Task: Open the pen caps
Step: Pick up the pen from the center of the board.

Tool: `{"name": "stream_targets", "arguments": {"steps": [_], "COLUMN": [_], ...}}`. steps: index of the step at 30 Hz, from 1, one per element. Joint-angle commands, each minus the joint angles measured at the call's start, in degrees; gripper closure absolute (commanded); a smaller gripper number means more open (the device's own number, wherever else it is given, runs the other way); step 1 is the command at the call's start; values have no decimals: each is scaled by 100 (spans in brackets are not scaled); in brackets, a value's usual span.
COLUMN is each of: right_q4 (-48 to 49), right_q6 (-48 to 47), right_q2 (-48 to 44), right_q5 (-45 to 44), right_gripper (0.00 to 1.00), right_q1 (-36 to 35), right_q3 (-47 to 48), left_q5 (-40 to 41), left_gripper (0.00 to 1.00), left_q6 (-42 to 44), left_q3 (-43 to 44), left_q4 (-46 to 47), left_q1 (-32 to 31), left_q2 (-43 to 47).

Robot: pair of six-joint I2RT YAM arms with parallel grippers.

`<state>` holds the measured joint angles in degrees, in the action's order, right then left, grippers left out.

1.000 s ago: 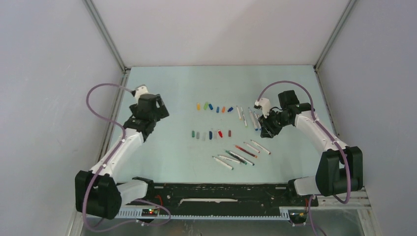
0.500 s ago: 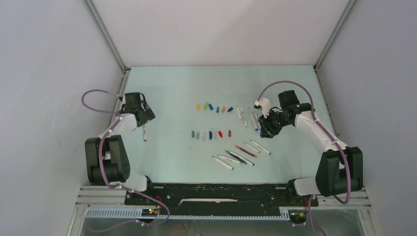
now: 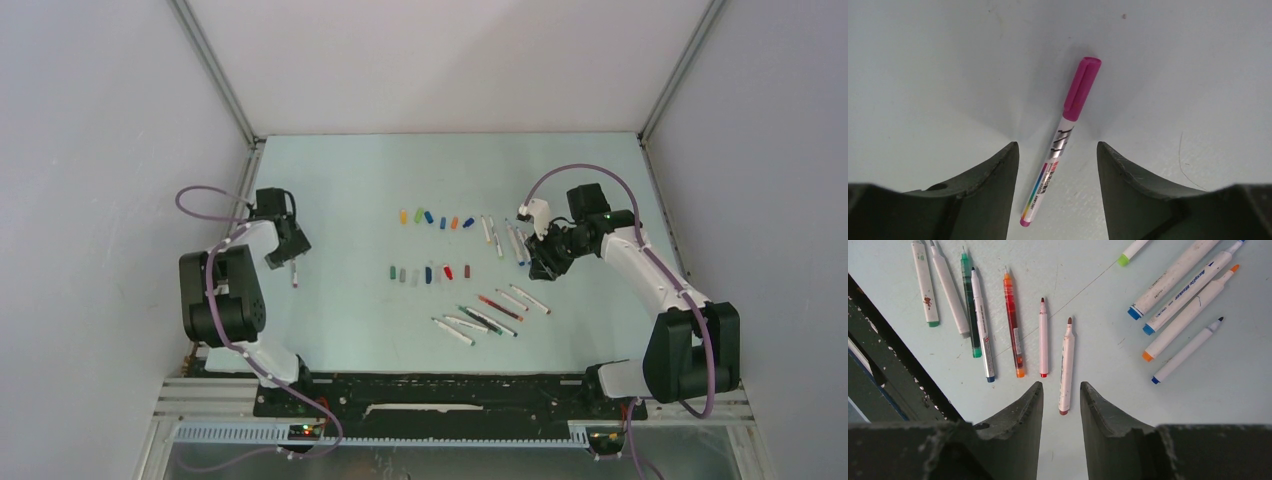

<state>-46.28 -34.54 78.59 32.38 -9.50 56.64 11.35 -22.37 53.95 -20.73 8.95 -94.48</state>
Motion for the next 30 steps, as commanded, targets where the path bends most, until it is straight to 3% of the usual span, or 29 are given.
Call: {"name": "stream_targets", "arguments": {"steps": [1, 11, 15, 19, 23, 30], "right_q4": [-47, -48, -52, -45, -54, -56], "right_q6": [-79, -83, -85, -90, -94, -94], "right_q2": [-177, -195, -209, -221, -234, -264], "right_q5": [115, 112, 111, 118, 129, 145], "right_gripper": [64, 64, 64, 64, 64, 64], "right_q1": [15, 9, 12, 15, 13, 15], "right_q3": [203, 204, 204, 200, 202, 199], "left_q5": [-228, -425, -538, -431, -31, 233], "left_gripper": [40, 56, 69, 73, 73, 60], "left_q6": [79, 125, 158, 188, 290, 289], "left_q3": [352, 518, 642, 757, 809, 802], "left_q4": [-56, -227, -416, -652, -840, -1049], "left_q1": [172, 262, 264, 210, -40, -348], "left_q2": [-168, -501, -713, -804, -748, -632]}}
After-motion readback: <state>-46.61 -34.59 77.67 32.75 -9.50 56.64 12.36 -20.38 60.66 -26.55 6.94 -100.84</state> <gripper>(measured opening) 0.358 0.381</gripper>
